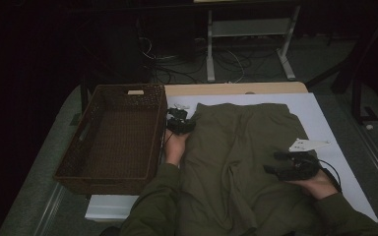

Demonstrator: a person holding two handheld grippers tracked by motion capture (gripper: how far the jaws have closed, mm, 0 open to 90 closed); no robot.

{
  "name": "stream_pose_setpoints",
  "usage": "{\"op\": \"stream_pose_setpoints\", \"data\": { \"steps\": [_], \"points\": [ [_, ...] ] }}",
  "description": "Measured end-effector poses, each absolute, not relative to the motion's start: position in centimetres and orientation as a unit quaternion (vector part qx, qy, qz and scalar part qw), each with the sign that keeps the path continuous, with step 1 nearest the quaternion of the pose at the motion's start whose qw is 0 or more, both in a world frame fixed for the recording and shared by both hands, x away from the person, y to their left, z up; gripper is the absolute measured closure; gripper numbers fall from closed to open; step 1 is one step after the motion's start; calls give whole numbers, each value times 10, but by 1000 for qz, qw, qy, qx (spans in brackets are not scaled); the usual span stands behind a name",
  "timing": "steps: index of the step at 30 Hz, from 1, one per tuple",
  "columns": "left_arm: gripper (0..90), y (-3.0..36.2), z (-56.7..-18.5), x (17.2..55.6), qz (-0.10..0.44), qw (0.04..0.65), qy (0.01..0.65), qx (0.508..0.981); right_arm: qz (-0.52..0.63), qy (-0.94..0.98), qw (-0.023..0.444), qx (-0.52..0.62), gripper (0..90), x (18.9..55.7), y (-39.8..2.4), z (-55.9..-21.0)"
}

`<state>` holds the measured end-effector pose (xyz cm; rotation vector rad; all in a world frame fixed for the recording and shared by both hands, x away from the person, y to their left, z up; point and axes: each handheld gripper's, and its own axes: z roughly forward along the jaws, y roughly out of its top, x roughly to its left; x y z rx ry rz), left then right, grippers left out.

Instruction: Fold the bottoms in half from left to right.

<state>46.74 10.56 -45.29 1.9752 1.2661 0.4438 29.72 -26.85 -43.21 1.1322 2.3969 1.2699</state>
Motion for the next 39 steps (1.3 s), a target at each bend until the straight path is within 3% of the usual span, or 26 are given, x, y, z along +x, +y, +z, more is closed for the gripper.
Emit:
{"op": "stream_pose_setpoints", "data": {
  "steps": [6,39],
  "points": [
    [871,106,-452,468,173,369,496,766,429,812,100,383,296,297,-268,-432],
    [884,96,-426,461,134,457,445,758,425,813,101,385,297,297,-268,-433]
  ]
}}
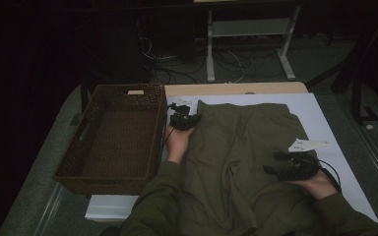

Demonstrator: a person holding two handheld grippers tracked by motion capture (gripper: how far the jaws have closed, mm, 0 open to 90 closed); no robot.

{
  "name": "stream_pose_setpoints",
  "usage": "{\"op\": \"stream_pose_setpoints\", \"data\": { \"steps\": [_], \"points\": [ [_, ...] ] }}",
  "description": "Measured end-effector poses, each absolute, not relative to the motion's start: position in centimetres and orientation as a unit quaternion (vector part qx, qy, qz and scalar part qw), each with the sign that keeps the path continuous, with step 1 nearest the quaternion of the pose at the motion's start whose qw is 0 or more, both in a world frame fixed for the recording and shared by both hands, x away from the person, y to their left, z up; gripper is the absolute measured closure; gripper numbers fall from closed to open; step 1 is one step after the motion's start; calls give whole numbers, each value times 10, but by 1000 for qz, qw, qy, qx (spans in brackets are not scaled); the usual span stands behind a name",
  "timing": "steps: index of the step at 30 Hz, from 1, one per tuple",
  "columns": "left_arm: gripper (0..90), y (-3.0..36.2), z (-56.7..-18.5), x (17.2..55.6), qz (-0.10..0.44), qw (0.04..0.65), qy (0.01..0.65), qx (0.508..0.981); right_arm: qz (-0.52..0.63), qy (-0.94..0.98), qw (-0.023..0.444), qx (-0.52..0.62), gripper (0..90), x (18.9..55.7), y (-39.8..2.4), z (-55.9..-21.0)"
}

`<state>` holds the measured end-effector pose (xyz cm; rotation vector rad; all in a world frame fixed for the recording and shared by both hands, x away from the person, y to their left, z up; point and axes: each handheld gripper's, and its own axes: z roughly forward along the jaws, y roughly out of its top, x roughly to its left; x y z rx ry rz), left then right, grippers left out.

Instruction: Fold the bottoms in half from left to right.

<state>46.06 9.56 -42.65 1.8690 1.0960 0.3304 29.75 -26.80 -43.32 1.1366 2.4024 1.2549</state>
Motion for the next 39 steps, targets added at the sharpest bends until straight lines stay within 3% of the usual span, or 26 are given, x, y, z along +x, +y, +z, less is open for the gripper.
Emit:
{"op": "stream_pose_setpoints", "data": {
  "steps": [39],
  "points": [
    [887,71,-393,453,112,499,392,765,425,813,99,385,297,298,-266,-433]
  ]
}}
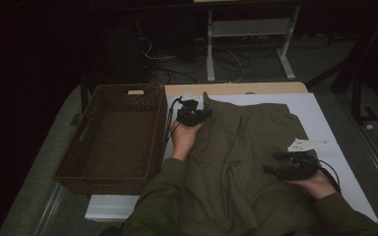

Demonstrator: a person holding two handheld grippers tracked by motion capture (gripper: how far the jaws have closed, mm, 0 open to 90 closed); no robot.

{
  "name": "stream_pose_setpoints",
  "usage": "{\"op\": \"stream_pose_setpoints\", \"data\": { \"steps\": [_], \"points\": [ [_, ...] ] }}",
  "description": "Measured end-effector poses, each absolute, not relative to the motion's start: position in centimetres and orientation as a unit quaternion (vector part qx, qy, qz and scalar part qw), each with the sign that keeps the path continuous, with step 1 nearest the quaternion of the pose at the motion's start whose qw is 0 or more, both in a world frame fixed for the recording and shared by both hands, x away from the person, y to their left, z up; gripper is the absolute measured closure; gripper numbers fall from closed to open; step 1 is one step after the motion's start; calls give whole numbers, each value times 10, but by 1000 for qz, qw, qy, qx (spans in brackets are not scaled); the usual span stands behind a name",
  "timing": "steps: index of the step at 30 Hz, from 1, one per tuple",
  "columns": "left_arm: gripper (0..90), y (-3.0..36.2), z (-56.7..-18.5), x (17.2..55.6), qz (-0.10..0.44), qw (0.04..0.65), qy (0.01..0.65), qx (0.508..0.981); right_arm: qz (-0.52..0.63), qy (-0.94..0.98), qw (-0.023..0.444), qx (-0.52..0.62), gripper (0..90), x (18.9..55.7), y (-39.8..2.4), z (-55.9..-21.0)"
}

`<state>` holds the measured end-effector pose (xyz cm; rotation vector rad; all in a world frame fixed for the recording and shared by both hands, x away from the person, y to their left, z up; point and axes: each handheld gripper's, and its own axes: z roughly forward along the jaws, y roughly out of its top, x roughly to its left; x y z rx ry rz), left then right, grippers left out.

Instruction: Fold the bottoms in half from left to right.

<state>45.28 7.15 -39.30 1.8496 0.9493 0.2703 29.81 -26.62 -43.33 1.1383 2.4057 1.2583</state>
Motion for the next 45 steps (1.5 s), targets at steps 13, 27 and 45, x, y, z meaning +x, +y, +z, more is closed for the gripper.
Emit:
{"op": "stream_pose_setpoints", "data": {
  "steps": [13,27,45],
  "points": [
    [888,55,-380,450,103,510,368,770,429,812,100,384,297,298,-267,-432],
    [888,38,-371,449,83,529,350,768,429,812,100,384,297,298,-267,-432],
    [887,23,-365,449,52,548,331,767,431,811,101,381,297,298,-267,-433]
  ]
}}
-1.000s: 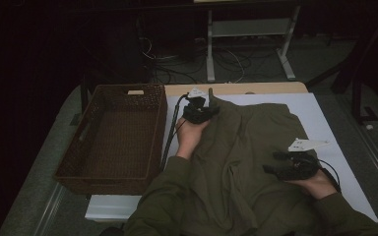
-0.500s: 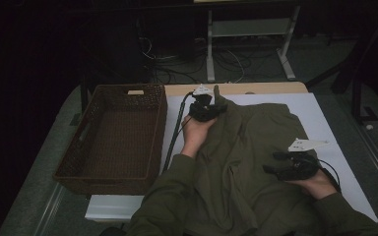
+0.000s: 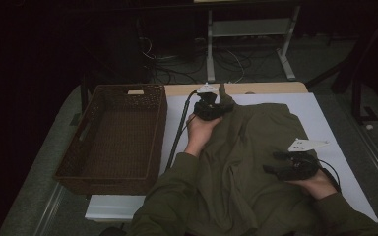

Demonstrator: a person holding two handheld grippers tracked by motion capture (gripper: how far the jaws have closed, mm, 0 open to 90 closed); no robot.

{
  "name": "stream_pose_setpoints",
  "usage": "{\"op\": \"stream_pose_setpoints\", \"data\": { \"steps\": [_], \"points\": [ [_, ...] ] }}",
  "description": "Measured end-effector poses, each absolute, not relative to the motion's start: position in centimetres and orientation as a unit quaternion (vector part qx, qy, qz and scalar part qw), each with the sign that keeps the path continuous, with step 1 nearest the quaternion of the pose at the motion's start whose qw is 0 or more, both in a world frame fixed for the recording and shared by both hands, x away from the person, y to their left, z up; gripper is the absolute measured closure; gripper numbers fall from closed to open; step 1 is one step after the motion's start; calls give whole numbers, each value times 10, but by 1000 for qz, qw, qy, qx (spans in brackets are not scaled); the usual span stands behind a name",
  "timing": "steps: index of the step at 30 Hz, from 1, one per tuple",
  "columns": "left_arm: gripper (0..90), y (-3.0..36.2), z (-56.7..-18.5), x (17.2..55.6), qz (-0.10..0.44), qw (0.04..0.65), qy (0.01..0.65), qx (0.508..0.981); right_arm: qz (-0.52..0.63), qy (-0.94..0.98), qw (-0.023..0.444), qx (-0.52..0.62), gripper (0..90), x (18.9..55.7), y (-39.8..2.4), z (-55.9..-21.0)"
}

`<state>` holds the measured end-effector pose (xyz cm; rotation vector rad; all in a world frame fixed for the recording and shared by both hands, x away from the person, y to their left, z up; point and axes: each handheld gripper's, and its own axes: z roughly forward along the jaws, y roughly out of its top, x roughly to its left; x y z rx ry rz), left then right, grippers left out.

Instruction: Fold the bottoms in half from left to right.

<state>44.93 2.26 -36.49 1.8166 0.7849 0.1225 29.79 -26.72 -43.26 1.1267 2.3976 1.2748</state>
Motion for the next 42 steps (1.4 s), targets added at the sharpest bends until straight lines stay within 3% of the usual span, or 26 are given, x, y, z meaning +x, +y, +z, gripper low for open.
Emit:
{"op": "stream_pose_setpoints", "data": {
  "steps": [42],
  "points": [
    [887,-48,-362,448,-32,575,278,769,441,807,101,380,296,298,-268,-432]
  ]
}}
